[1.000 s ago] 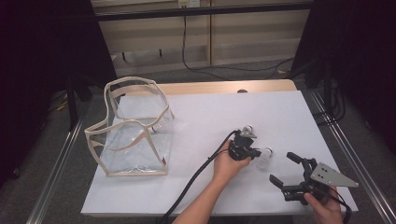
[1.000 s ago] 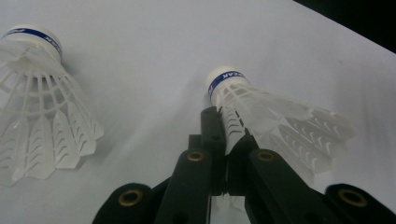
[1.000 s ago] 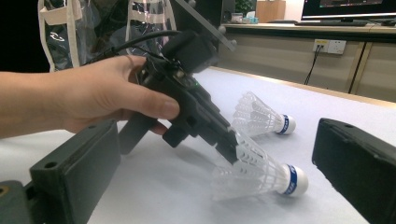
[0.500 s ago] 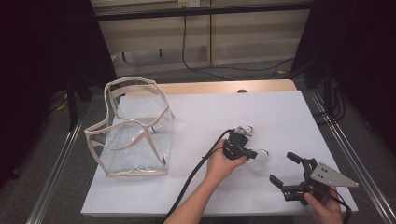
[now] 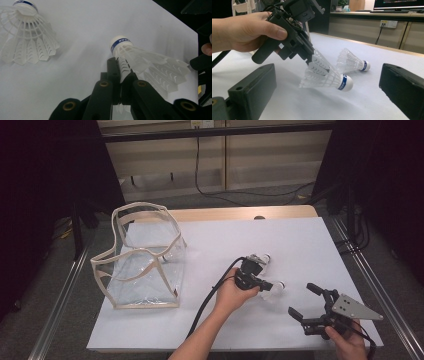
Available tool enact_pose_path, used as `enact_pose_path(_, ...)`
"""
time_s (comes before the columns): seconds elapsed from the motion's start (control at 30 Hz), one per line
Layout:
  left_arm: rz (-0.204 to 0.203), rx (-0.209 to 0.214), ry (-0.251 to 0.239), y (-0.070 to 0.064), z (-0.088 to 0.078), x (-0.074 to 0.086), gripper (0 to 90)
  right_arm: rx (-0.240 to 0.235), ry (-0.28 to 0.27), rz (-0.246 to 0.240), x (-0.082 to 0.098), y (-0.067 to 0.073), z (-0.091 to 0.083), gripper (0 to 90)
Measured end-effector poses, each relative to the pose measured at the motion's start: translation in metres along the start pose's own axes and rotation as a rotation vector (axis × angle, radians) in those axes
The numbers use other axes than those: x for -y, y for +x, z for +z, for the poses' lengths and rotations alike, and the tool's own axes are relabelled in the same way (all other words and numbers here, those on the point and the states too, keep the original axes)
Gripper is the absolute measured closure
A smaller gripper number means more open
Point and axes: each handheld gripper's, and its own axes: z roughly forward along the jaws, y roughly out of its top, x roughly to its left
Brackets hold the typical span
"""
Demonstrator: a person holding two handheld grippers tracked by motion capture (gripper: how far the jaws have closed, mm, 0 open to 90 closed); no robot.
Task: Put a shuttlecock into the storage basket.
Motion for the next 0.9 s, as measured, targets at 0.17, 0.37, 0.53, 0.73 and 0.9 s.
enact_pose_path(0.17, -0.005, -0.005, -0.003, 0.001, -0.007, -0.001, 89.7, 0.000, -0.001, 0.001, 0.000, 0.000, 0.000, 0.7)
enact_pose_path(0.37, -0.010, -0.004, -0.008, 0.004, -0.015, 0.000, 89.8, 0.000, -0.002, 0.000, 0.000, 0.000, 0.001, 0.7)
enact_pose_path(0.53, -0.013, -0.002, -0.008, 0.006, -0.021, 0.000, 89.8, 0.001, -0.002, -0.001, 0.000, 0.000, 0.000, 0.7)
enact_pose_path(0.73, -0.022, -0.003, -0.015, 0.008, -0.028, 0.001, 89.8, 0.001, -0.005, -0.005, 0.000, -0.001, 0.000, 0.7)
enact_pose_path(0.9, -0.026, -0.003, -0.015, 0.010, -0.035, 0.001, 89.8, 0.001, -0.006, -0.006, -0.001, 0.000, 0.000, 0.8)
